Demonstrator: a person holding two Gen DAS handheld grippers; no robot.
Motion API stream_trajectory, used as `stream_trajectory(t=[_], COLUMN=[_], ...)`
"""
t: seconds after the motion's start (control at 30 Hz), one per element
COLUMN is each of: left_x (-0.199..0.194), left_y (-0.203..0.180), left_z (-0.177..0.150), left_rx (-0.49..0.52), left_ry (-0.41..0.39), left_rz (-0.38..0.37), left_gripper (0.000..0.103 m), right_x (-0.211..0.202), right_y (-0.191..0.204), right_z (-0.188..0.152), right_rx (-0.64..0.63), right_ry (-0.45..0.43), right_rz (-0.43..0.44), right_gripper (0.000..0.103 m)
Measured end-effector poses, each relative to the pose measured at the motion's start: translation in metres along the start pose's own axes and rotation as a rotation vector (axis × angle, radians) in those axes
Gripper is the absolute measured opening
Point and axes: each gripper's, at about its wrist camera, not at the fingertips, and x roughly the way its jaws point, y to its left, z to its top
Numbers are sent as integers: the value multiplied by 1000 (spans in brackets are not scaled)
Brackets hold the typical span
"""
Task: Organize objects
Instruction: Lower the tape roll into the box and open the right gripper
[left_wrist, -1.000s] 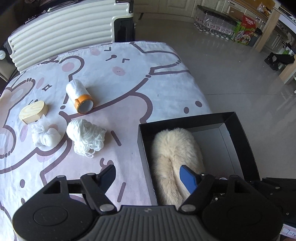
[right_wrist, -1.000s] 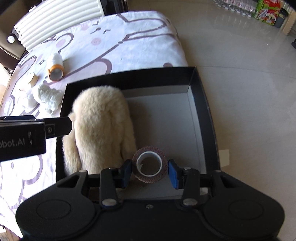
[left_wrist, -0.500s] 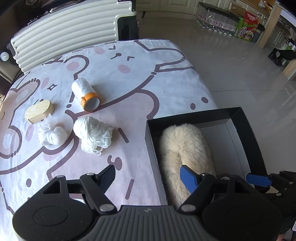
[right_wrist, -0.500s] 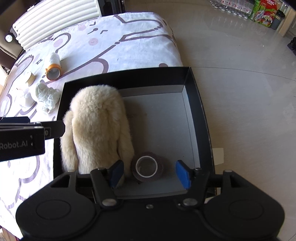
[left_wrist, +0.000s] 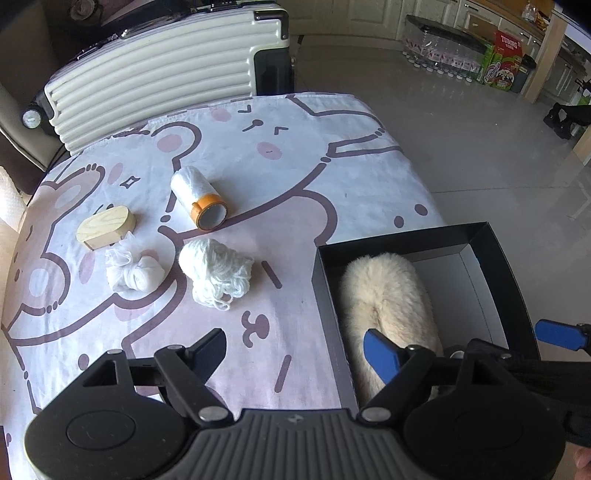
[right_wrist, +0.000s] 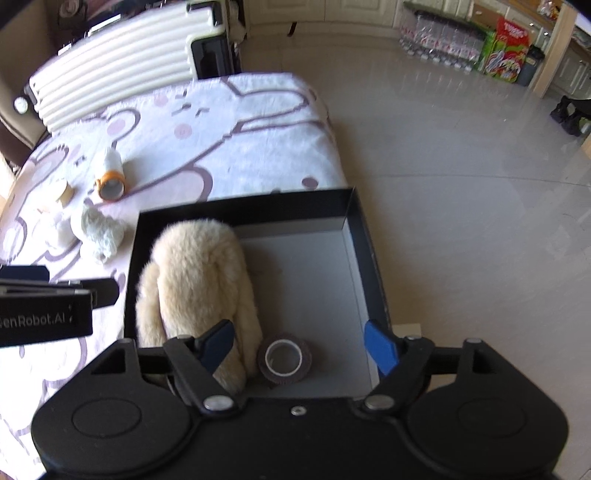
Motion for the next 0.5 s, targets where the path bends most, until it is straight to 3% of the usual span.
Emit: stream_trajectory(t=[0.5], left_x=[-42], left_y=[16], left_z=[-10], left_rx=[-16], left_ry=[-72], left_rz=[17], left_gripper=[87], right_x=[-52], right_y=[0], right_z=[-3], right_rx=[21], right_ry=[-128], right_rz=[-49], right_gripper=[88])
